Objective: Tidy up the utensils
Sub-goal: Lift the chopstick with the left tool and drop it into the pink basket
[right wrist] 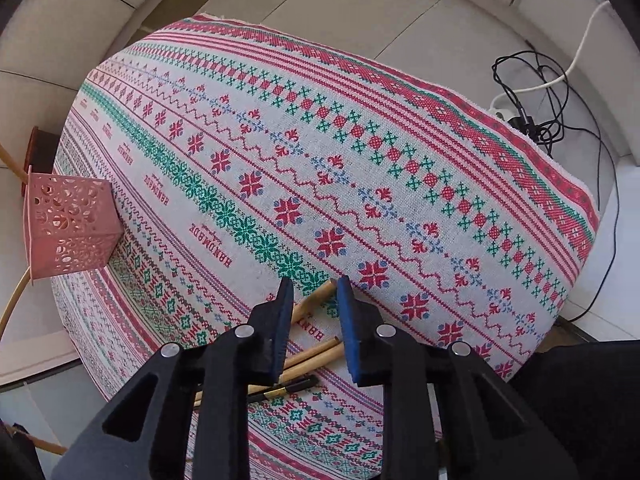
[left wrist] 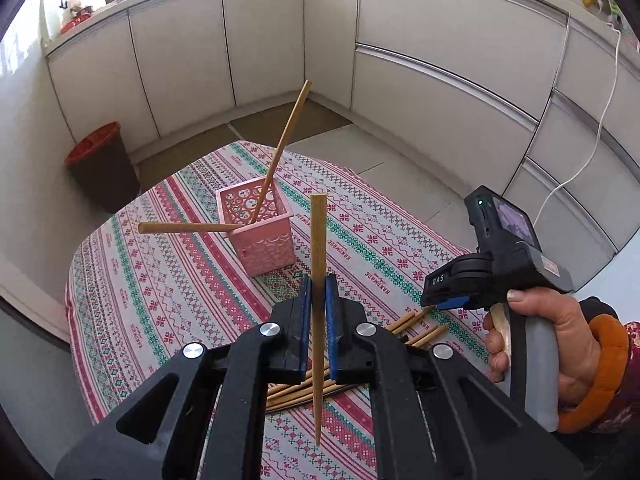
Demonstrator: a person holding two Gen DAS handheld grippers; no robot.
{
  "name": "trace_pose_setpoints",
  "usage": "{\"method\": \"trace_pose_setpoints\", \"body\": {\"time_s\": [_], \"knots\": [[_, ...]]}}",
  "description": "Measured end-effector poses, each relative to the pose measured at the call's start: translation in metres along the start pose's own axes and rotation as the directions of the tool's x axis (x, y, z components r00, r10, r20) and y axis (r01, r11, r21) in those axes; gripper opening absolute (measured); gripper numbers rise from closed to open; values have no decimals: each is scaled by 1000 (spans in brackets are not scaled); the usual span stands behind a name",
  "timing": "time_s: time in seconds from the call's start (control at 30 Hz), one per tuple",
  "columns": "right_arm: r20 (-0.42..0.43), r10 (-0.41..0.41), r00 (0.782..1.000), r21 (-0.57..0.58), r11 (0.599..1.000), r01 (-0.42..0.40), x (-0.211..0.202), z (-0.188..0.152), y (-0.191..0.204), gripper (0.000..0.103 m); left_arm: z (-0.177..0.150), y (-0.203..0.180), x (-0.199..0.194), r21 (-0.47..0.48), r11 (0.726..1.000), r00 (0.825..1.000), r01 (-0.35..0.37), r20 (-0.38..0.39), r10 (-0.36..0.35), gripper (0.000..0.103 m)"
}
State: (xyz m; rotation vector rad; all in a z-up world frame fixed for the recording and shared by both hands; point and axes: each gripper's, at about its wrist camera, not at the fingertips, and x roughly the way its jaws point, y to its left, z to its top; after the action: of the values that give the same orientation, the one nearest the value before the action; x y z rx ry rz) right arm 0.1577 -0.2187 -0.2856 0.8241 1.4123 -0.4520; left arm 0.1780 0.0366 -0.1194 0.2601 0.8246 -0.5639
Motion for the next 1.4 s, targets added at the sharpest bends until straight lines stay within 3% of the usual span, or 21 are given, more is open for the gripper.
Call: {"method": "trace_pose_setpoints", "body": {"time_s": [0.2,0.3,0.5,0.7,0.87,1.03,1.4], "knots": [[-25,-54,998,33,998,55,4,-1,9,26,-1,9,-5,-22,1000,1000,7,24,-6,6],[-5,-46,999,70,996,46,5,2,12,16,-1,11,-6,-32,999,1000,3,27,-2,6],[53,75,996,122,989,-81,-6,8,2,8,0,16,-24,-60,998,998,-6,61,9,6],[153,165,974,12,986,-169,-47,1,8,7,5,12,-51,-63,998,993,-28,114,35,6],[230,254,939,-100,966,-237,-93,-13,13,7,13,10,-74,-91,995,984,-36,169,51,6],[327,318,890,-255,936,-241,-153,-28,17,7,24,13,-91,-136,990,973,-38,222,68,6],[475,489,732,-449,850,-276,-287,-33,41,7,64,22,-103,-247,969,955,-20,282,91,6]]}}
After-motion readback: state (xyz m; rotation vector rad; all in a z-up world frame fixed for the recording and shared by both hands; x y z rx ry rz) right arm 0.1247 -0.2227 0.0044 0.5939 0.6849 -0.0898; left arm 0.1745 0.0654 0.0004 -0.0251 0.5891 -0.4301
